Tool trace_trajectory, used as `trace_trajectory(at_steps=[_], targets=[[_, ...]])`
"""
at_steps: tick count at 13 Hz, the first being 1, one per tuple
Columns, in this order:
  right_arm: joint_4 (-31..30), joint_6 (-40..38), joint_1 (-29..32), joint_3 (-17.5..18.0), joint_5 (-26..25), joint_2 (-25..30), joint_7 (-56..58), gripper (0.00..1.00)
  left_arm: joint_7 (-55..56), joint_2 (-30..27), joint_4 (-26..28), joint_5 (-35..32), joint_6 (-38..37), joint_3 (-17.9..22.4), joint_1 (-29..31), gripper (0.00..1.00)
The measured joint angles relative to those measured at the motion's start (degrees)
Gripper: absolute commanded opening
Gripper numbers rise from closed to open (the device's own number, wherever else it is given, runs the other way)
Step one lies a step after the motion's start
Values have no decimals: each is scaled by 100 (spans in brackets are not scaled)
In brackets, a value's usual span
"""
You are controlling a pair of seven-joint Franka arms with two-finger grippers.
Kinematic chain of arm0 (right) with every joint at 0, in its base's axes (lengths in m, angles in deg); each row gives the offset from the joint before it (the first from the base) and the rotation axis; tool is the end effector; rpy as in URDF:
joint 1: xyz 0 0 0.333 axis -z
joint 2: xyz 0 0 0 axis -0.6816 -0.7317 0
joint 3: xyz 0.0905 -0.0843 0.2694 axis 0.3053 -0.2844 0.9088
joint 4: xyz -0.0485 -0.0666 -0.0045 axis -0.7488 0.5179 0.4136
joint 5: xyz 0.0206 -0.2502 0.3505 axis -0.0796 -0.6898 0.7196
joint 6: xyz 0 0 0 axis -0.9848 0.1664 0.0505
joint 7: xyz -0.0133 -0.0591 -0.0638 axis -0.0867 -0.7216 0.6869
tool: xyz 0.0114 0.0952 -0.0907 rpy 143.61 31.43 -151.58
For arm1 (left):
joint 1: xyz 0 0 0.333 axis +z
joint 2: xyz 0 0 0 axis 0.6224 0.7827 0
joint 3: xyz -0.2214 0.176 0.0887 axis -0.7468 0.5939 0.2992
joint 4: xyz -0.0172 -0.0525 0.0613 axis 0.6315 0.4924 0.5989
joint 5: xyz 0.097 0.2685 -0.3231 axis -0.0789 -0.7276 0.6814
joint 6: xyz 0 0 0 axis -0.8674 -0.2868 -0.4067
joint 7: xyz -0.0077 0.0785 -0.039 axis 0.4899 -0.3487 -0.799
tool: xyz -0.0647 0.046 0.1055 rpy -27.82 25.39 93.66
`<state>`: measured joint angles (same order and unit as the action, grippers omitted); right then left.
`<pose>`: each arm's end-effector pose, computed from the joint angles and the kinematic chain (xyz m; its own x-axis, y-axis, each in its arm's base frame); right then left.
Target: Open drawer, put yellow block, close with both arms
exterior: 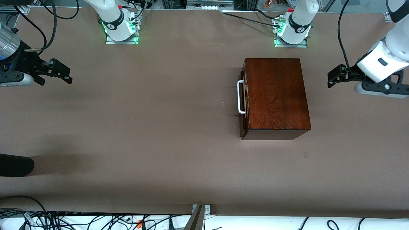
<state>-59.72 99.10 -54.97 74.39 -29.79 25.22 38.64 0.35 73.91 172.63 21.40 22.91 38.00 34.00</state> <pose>0.6000 0.0466 0.5597 0.9981 0.0368 0.0502 0.0392 -0.9981 -0.0481 0.6022 -0.0572 0.5504 0.9986 -0.0531 -0.0006 -0.0531 -0.9986 0.0045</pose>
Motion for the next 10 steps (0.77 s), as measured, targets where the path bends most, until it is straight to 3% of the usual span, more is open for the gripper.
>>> trace_trajectory(at_steps=[10], targets=[[0,-2,0,0,0,0,0,100,-138,-130,182,0,53,146,0,100]])
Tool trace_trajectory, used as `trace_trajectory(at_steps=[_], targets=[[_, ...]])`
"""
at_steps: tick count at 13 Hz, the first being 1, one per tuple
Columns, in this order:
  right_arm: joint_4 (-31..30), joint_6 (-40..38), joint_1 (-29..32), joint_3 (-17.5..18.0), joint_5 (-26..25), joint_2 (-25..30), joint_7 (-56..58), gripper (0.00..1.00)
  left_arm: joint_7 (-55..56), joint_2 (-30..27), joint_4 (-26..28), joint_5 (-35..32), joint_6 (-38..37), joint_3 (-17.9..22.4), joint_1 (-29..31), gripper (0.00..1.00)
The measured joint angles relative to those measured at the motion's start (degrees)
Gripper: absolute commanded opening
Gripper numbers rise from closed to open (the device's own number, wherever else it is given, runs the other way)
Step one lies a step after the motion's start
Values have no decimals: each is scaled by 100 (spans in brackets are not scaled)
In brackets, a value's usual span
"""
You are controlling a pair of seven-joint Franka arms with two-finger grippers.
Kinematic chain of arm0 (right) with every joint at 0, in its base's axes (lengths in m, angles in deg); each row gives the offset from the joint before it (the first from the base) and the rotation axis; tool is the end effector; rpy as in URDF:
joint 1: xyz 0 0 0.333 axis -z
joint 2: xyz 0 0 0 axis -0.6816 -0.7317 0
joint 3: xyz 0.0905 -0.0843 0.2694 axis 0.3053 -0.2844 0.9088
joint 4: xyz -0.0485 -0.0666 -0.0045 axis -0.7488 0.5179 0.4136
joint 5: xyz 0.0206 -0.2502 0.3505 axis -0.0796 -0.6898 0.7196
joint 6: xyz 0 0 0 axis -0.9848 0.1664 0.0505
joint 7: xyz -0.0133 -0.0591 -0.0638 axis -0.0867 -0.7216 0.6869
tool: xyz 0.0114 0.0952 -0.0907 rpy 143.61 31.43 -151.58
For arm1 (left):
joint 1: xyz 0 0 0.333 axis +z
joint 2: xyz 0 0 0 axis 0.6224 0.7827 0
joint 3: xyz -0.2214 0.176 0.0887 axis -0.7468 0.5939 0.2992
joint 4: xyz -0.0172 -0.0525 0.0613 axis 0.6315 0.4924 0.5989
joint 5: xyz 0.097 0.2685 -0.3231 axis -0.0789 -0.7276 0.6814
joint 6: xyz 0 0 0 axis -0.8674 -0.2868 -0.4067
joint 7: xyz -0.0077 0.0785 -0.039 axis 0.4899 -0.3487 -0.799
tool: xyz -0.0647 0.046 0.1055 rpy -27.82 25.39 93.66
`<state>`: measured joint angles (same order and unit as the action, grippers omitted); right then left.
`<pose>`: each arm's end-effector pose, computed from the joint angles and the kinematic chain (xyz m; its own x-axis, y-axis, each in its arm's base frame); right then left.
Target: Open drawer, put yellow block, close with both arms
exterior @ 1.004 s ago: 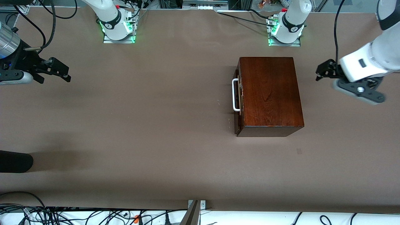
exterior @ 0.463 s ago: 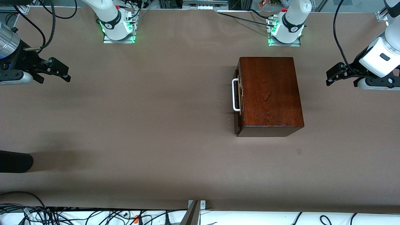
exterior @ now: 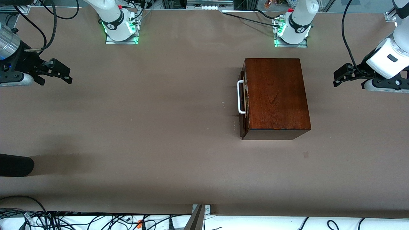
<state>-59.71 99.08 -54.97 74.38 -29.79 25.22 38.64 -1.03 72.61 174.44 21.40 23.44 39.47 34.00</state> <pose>0.6000 0.0465 0.5597 0.9981 0.0366 0.0501 0.0390 -0.9981 -0.0480 0.5973 -0.0414 0.5486 0.9987 -0.0515 -0.0001 -0.0515 -0.9987 0.0042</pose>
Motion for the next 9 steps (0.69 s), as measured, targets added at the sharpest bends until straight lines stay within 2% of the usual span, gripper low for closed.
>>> trace_trajectory(at_steps=[9], targets=[[0,0,0,0,0,0,0,100,-12,2,-2,0,-71,1,0,100]])
